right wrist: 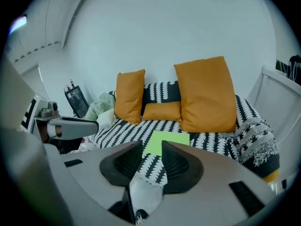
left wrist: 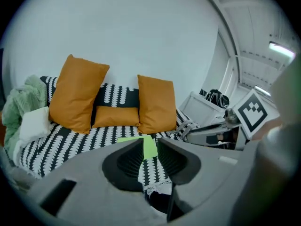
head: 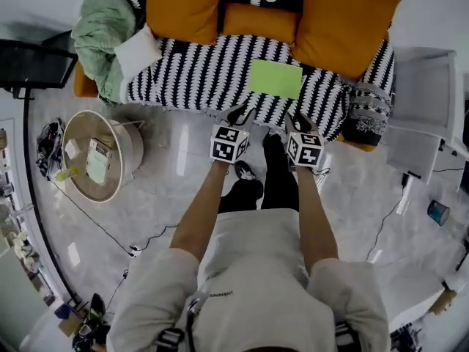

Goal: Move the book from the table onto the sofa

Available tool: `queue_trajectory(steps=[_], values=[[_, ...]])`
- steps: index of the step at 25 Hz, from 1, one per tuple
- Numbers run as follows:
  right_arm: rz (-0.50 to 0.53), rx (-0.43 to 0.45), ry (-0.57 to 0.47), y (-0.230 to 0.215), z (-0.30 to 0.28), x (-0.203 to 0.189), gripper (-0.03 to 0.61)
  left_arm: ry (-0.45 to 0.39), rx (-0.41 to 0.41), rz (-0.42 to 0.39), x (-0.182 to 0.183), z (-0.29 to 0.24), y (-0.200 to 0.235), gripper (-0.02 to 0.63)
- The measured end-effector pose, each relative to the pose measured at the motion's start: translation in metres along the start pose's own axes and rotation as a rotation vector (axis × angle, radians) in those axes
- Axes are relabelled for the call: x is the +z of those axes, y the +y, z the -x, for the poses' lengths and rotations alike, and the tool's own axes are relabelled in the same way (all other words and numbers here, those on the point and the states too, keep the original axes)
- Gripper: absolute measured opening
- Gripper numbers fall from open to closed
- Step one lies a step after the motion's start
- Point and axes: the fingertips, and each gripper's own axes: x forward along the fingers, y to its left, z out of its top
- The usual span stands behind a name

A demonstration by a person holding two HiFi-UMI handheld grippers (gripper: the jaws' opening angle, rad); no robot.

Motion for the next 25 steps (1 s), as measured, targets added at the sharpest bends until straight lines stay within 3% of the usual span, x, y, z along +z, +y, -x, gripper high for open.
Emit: queue_trajectory(steps=[5,10,16,18,22,25], values=[[-0.031,-0.006,-0.034,0.023,0.048,-0.001,0.116,-0.030,0.027,0.044,0.008,0.041,-0.027,0.091],[0.012,-0.007,-0.079,0.038,0.081,0.000,0.093,-0.044,0.039,0.012,0.013,0.065,-0.052,0.067],[0.053,0.023,-0.087,0.051,0.109,-0.003,0.046,-0.052,0.083,0.067,0.007,0.100,-0.076,0.021],[0.058,0.027,-0.094,0.049,0.116,-0.003,0.026,-0.050,0.065,0.046,0.006,0.105,-0.091,0.011],[-0.032,0.017,-0.045,0.037,0.122,-0.020,0.008,-0.058,0.031,-0.076,0.011,0.106,-0.111,0.009],[0.001,-0.001,-0.044,0.035,0.125,-0.020,0.006,-0.080,0.022,-0.097,0.021,0.106,-0.116,0.009]])
